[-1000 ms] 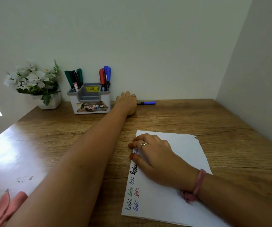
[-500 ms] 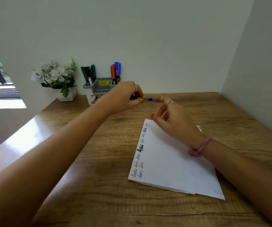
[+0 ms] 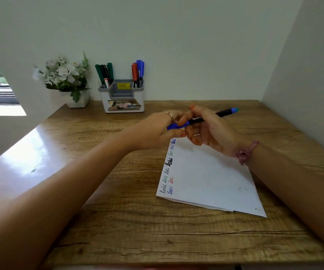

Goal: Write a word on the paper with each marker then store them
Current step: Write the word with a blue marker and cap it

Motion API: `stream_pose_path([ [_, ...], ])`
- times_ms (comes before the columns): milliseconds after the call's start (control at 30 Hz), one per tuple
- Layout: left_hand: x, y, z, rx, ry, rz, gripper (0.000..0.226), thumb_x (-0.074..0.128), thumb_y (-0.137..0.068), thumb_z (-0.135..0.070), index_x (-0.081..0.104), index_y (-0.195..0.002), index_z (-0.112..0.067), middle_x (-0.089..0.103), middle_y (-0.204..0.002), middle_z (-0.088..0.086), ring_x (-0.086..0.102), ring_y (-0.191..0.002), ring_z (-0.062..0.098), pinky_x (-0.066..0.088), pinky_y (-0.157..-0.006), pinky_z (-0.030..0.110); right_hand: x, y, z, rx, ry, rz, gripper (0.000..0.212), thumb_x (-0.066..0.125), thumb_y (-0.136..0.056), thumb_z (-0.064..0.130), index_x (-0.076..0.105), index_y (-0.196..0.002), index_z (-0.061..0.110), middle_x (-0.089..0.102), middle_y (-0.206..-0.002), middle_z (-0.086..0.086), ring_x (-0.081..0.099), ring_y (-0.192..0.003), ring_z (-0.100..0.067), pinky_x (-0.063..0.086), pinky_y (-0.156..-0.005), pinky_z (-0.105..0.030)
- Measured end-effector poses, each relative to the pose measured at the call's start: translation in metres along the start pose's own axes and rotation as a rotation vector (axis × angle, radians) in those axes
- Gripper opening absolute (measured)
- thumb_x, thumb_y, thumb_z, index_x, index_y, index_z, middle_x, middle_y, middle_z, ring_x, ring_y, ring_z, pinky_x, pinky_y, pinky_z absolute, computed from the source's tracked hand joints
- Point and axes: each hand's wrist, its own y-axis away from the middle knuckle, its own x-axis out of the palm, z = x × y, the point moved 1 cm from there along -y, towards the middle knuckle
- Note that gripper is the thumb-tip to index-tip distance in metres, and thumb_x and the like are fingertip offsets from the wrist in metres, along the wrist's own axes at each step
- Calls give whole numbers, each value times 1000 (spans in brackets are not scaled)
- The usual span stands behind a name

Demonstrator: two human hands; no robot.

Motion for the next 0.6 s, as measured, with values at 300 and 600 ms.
stream_pose_path([
  [300, 10, -2, 3, -3, 3, 12, 30, 34, -99, -35, 52, -90, -13, 45, -64, -5, 41, -55, 7, 34, -53, 18, -13, 1, -2, 4, -4, 87, 31, 39, -99, 18, 62, -107, -1, 62, -83, -13, 62, -69, -17, 53, -62, -24],
  [600, -5, 5, 20, -124, 33, -69, 61, 40, -73, -65, 54, -73, -6, 42, -57, -1, 38, -52, 10, 32, -54, 21, -25, 6, 1, 96, -79, 293, 39, 34, -97, 26, 55, -124, 8, 67, -117, -11, 66, -104, -22, 54, -83, -25],
])
